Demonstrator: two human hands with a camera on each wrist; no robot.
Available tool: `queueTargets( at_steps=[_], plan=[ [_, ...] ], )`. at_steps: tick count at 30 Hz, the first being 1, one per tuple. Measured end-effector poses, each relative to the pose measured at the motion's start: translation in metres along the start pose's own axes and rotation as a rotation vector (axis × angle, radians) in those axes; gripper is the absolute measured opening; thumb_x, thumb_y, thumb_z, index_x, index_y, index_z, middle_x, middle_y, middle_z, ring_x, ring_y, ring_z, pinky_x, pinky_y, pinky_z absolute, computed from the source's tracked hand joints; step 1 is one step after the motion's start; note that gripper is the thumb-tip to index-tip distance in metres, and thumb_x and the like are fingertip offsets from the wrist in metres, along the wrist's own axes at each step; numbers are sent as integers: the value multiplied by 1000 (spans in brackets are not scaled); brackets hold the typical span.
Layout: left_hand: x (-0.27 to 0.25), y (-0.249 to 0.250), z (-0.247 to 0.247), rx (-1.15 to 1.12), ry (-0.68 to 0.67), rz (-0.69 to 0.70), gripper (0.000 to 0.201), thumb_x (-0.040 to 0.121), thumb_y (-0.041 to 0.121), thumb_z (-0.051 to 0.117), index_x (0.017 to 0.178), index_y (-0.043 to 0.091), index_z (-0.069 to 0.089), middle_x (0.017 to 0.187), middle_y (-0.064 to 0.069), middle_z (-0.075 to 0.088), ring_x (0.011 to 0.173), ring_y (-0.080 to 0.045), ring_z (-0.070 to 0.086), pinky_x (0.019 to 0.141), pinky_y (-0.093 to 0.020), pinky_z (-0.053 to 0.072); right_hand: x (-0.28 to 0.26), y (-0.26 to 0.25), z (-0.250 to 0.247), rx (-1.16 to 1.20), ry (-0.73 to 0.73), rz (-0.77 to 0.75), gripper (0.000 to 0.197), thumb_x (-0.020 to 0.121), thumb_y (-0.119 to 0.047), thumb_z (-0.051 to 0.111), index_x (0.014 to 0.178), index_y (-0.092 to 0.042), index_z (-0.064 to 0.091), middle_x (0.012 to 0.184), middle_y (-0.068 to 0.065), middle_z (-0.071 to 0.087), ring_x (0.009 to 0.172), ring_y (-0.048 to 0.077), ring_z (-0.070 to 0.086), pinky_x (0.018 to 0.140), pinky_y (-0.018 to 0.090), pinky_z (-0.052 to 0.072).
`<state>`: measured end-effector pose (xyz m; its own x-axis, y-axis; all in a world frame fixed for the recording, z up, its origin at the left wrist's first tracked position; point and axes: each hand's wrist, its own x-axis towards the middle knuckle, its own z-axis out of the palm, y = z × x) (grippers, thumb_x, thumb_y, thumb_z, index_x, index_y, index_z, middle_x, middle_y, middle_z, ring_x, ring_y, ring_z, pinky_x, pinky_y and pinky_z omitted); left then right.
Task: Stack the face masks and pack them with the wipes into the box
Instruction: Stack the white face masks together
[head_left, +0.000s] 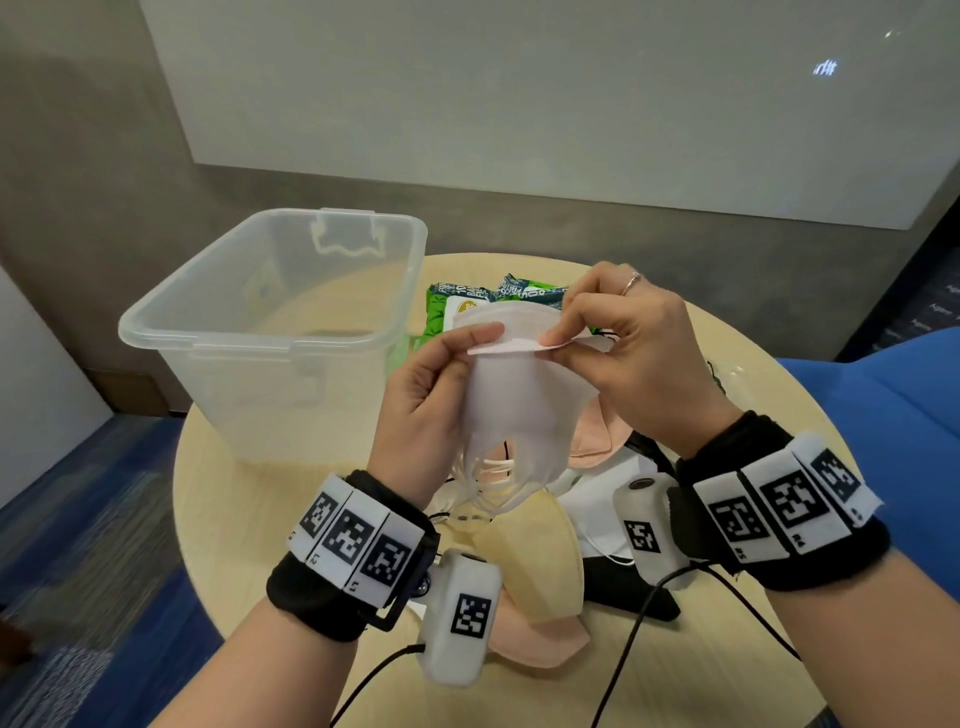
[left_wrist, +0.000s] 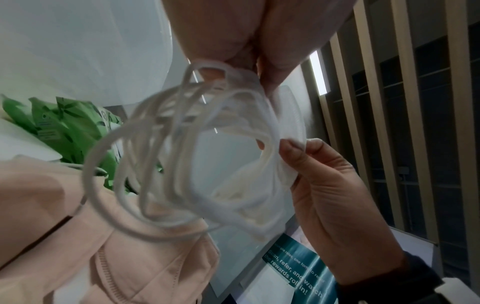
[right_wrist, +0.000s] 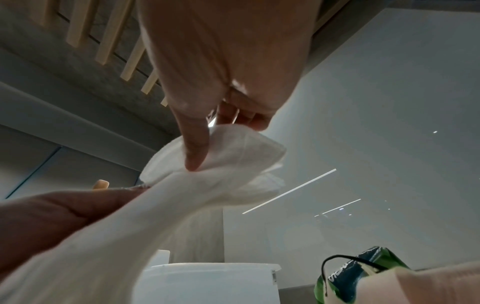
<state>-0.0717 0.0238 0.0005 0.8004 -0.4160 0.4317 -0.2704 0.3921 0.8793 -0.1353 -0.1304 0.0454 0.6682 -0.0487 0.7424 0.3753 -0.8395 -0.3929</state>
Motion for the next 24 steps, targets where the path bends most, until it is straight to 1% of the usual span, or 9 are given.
queueTargets(
  at_steps=[2, 4, 7, 11, 13, 15, 17, 19, 24],
  plan=[
    [1, 0, -1, -23, -1, -14, 32, 95, -3, 40, 97, 18, 65, 98, 6, 66, 86, 5, 60, 73, -10, 46, 0, -1, -1, 63, -52, 20, 6, 71, -9, 71, 70, -12, 67, 72, -3, 58, 73, 10, 52, 69, 15, 40],
    [2, 0, -3, -75, -13, -46, 23, 91, 10, 46, 101, 19, 65, 101, 4, 67, 91, -1, 61, 75, -13, 47, 2, -4, -6, 223, -136, 162, 12, 73, -9, 71, 69, -15, 61, 68, -8, 60, 69, 6, 53, 67, 15, 41],
    [4, -2, -5, -130, -37, -96, 31, 82, 25, 47, 106, 18, 64, 106, -1, 67, 97, -11, 61, 78, -22, 49, 6, -10, -14, 514, -283, 375, 17, 77, 1, 68, 73, -11, 57, 67, -9, 59, 64, 2, 53, 63, 12, 43],
    [0, -3, -1, -209, -100, -68, 49, 77, 46, 60, 111, 11, 63, 108, -6, 69, 102, -20, 63, 86, -33, 52, 10, -12, -9, 637, -337, 474, 18, 79, 7, 62, 79, -10, 56, 72, -3, 62, 64, 4, 58, 61, 14, 47],
    [-3, -3, 1, -224, -97, -50, 46, 80, 41, 65, 111, 7, 61, 103, -6, 69, 97, -19, 65, 80, -30, 54, 12, -11, -3, 555, -340, 475, 20, 79, 6, 64, 83, -12, 55, 72, 1, 61, 63, 6, 57, 61, 17, 46],
    [-3, -3, 2, -138, -60, -29, 28, 82, 22, 59, 107, 11, 60, 97, -2, 69, 90, -14, 65, 73, -24, 53, 13, -10, 0, 494, -328, 477, 22, 79, -1, 69, 88, -15, 55, 74, 16, 61, 66, 17, 55, 62, 27, 45],
    [-1, -6, 1, -40, -44, 6, 25, 81, 16, 56, 105, 18, 60, 98, -1, 67, 89, -11, 64, 72, -23, 53, 15, -10, 1, 454, -307, 478, 26, 73, -13, 73, 91, -20, 55, 80, 35, 58, 65, 31, 54, 62, 37, 43],
    [1, -7, 0, -14, -33, 26, 24, 80, 15, 56, 103, 21, 60, 99, 1, 67, 91, -11, 63, 75, -23, 53, 16, -9, 1, 424, -276, 476, 30, 68, -21, 72, 91, -26, 54, 84, 42, 54, 65, 38, 54, 61, 45, 43],
    [3, -9, 0, 12, -13, 59, 22, 80, 14, 59, 100, 22, 61, 98, 3, 67, 91, -11, 62, 77, -24, 52, 14, -7, 2, 427, -239, 443, 34, 67, -21, 71, 95, -28, 53, 83, 41, 55, 66, 29, 51, 62, 41, 42]
  ],
)
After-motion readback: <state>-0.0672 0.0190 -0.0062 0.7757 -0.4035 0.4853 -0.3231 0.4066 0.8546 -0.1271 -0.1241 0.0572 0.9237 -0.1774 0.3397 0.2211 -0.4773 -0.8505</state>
